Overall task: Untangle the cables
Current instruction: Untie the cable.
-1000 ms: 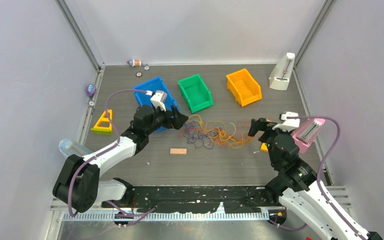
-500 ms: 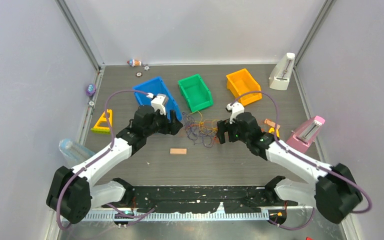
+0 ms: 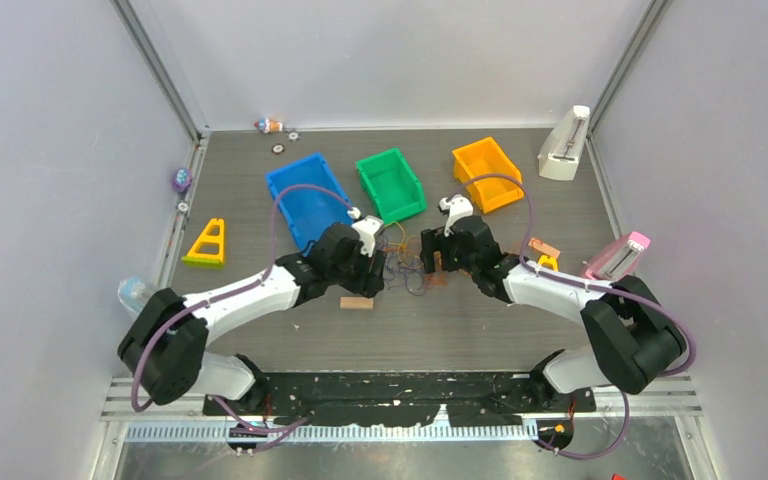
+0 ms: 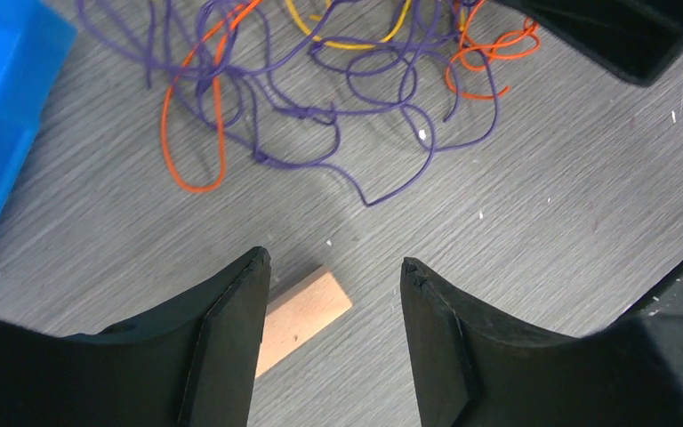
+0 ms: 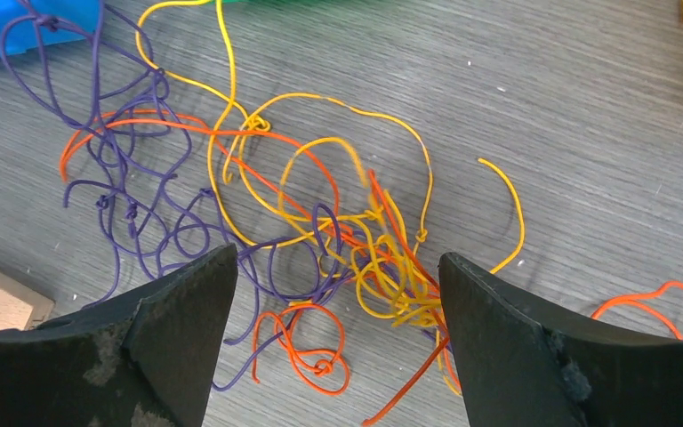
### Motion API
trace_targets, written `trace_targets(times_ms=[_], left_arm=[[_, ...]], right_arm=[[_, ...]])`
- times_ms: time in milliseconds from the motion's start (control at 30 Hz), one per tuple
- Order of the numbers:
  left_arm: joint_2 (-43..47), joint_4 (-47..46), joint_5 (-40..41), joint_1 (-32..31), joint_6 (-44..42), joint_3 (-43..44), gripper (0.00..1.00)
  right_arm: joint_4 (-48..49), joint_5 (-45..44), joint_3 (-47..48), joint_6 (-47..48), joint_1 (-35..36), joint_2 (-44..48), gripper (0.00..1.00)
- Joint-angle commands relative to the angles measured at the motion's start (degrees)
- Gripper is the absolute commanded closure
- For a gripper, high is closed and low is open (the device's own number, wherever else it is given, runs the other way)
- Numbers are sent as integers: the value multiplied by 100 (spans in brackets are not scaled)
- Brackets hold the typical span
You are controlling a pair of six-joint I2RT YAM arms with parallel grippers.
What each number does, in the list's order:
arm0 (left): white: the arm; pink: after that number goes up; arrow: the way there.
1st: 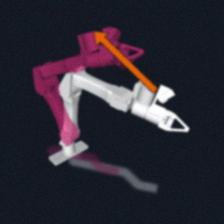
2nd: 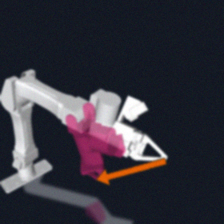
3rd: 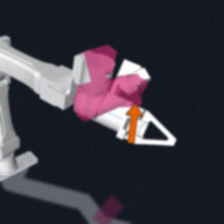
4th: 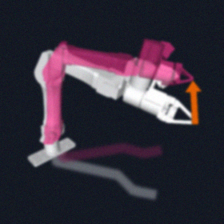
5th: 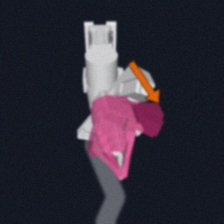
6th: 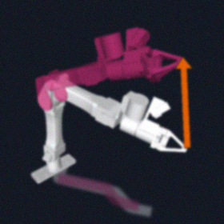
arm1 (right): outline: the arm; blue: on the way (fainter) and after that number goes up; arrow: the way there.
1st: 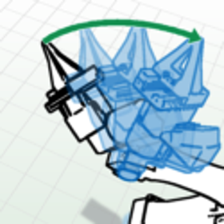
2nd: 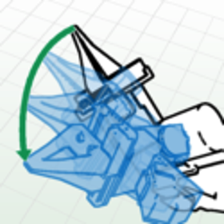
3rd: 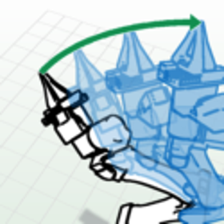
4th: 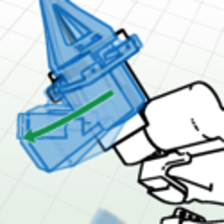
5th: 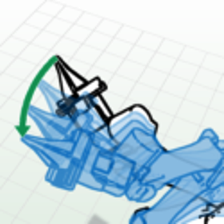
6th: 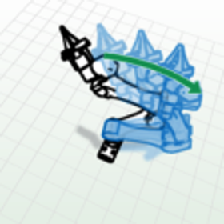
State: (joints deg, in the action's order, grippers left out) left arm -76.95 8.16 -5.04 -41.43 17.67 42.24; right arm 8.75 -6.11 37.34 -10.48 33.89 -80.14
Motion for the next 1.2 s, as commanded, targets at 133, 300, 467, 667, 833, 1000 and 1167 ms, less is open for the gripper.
trace_targets(times_ms=[133, 300, 467, 667, 833, 1000, 1167], left_arm=[[-971, 38, -93, -505, -693, 881, 42], [-1608, -283, -457, -498, -753, 1082, 32], [-1992, -279, -669, -498, -860, 1268, 40], [-1590, -564, -896, -501, -842, 912, 100], [-292, -1014, -1081, -498, -744, 150, 100], [766, -426, -960, -498, -609, 95, 100], [1888, -392, -962, -285, -426, -116, 100]], right_arm=[[914, -392, -281, -307, -24, 52, 12], [1071, -406, -434, -403, -27, 178, 12], [1153, -444, -492, -458, -54, 189, 12], [776, -405, -98, -670, -143, -331, 12], [542, -852, -59, -983, -327, -379, 11], [389, -1098, -199, -1464, -688, -249, 11], [643, -1355, -599, -1575, -819, 308, 12]])
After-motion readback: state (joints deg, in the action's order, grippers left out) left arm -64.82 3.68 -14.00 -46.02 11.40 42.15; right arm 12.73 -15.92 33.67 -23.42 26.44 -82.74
